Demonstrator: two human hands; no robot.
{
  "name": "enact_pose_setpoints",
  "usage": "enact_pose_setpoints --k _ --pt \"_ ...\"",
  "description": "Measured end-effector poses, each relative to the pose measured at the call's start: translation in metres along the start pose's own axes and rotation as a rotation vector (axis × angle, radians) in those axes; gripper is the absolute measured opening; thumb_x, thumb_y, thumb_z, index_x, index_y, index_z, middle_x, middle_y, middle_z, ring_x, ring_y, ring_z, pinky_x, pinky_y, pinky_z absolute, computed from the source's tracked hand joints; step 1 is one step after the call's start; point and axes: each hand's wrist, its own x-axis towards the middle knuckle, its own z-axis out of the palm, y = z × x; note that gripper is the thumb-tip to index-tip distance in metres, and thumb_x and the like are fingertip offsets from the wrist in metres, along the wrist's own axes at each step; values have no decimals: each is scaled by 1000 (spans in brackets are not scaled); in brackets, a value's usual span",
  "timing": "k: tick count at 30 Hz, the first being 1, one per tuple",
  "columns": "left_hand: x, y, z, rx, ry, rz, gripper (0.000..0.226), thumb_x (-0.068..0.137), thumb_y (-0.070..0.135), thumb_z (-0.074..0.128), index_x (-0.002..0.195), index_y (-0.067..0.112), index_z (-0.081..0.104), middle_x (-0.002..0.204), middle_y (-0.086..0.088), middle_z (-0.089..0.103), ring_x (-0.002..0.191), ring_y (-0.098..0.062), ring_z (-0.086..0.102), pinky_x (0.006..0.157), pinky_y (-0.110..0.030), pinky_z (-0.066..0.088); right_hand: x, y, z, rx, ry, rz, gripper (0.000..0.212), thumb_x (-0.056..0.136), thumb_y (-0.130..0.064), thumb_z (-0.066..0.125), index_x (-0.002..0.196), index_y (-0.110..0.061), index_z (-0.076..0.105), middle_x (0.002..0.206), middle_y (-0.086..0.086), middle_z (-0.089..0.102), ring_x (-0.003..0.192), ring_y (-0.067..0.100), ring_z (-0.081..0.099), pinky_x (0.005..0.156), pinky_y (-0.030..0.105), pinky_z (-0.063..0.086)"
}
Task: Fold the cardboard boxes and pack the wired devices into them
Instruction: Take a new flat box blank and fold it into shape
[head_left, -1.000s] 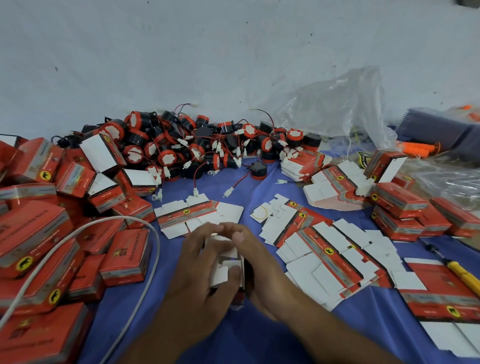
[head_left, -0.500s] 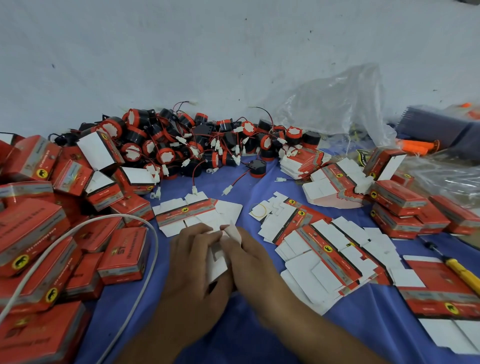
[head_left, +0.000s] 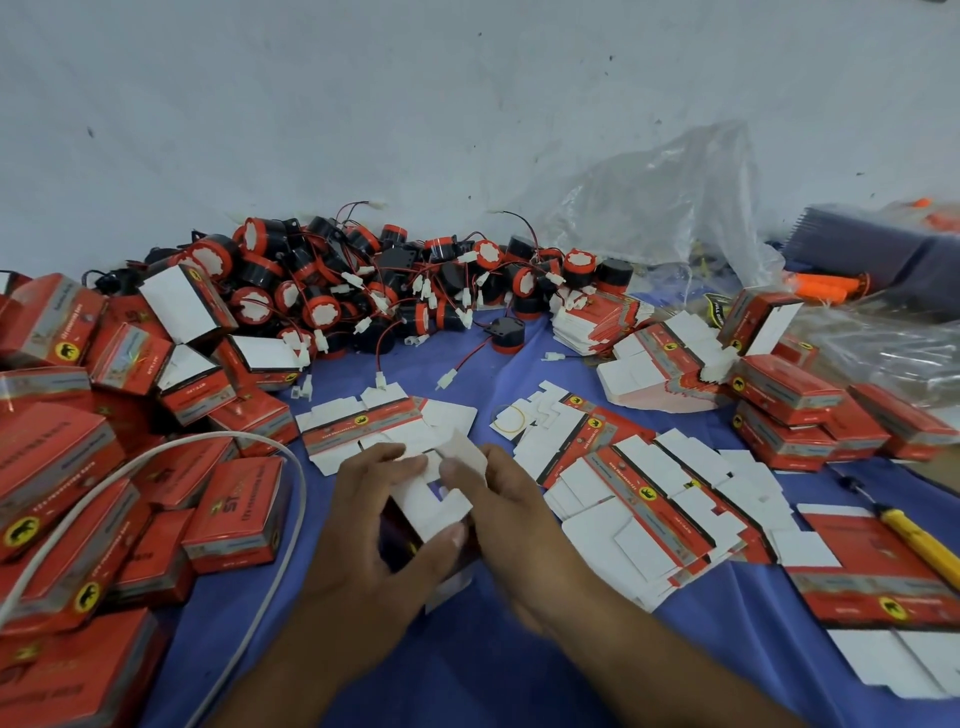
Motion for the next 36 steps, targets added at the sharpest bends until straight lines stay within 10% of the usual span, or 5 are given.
enact_pose_setpoints --k 3,9,18,27,36 --pt "-1 -4 -1 -124 -1 -117 56 74 52 67 124 34 48 128 16 51 122 -10 52 94 -31 48 -1 -5 -5 168 -125 26 37 94 -51 59 112 -20 70 114 11 73 105 26 71 90 42 58" --pt "-3 6 3 -111 -58 -75 58 68 46 63 121 29 45 129 21 42 121 5 45 88 -5 39 1 -5 -8 30 -120 2 41 71 -56 72 100 -27 68 107 11 70 103 25 66 90 46 52" --pt "-4 12 4 -191 -68 -169 81 62 53 72 133 42 35 129 27 46 118 -1 53 87 -24 53 -2 -9 -8 -141 -164 -82 44 72 -44 70 113 -34 59 114 -8 71 104 13 69 84 35 60" --pt "-5 8 4 -74 -25 -28 76 68 24 78 133 38 40 132 22 44 123 -1 48 87 -8 44 -7 -7 -8 -343 -136 -199 34 91 -35 52 122 -48 54 112 -17 68 102 3 64 82 23 56" --pt "-2 12 1 -93 -11 33 69 67 37 73 129 39 43 125 23 47 118 2 50 86 -5 42 -10 -21 -5 -386 -200 -186 48 93 -22 47 99 -68 60 104 -42 63 96 -14 60 76 6 47"
